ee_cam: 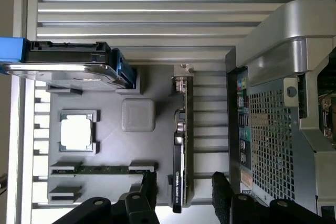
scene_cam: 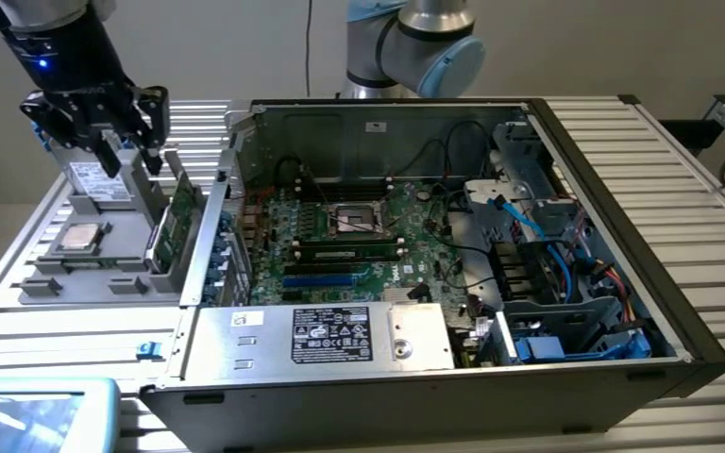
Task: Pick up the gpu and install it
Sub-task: 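Pick up the gpu and move the gpu toward the slot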
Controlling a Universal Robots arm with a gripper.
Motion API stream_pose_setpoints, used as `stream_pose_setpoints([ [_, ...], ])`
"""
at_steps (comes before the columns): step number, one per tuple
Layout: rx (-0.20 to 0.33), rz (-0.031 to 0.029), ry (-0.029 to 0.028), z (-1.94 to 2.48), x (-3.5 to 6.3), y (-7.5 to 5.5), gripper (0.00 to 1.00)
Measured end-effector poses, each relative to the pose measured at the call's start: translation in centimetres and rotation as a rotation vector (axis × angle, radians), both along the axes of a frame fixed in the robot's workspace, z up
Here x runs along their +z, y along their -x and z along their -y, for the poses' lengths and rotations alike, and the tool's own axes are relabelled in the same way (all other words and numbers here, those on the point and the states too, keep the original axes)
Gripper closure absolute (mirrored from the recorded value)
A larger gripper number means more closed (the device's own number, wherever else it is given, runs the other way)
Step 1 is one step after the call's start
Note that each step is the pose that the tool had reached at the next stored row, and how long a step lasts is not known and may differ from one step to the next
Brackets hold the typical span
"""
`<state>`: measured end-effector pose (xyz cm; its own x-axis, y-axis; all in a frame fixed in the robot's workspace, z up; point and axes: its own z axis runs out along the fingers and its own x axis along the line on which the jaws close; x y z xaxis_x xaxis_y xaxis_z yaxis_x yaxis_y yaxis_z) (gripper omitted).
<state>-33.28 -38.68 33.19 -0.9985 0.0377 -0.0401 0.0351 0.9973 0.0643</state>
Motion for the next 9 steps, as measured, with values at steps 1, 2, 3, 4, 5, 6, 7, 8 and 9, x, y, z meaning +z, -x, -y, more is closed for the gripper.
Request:
stream_pose_setpoints([
  [1, -0.004, 0.0001, -0.0009, 0.0, -0.17, 0.0, 0.45],
  [2, -0.007, 0.0001, -0.0018, 0.0, -0.35, 0.0, 0.45],
  [3, -0.011, 0.0001, -0.0028, 0.0, -0.52, 0.0, 0.45],
  [4, -0.015, 0.0002, -0.0038, 0.01, -0.68, 0.0, 0.45],
  [5, -0.019, 0.0, -0.0048, 0.03, -0.82, 0.0, 0.45],
  [6, -0.022, -0.0004, -0.006, 0.05, -0.97, 0.0, 0.45],
  [7, -0.025, -0.001, -0.0068, 0.08, -1.1, 0.0, 0.45],
  [8, -0.028, -0.0016, -0.0077, 0.11, -1.24, 0.0, 0.45],
  [9, -0.03, -0.002, -0.0084, 0.15, -1.4, 0.0, 0.45],
])
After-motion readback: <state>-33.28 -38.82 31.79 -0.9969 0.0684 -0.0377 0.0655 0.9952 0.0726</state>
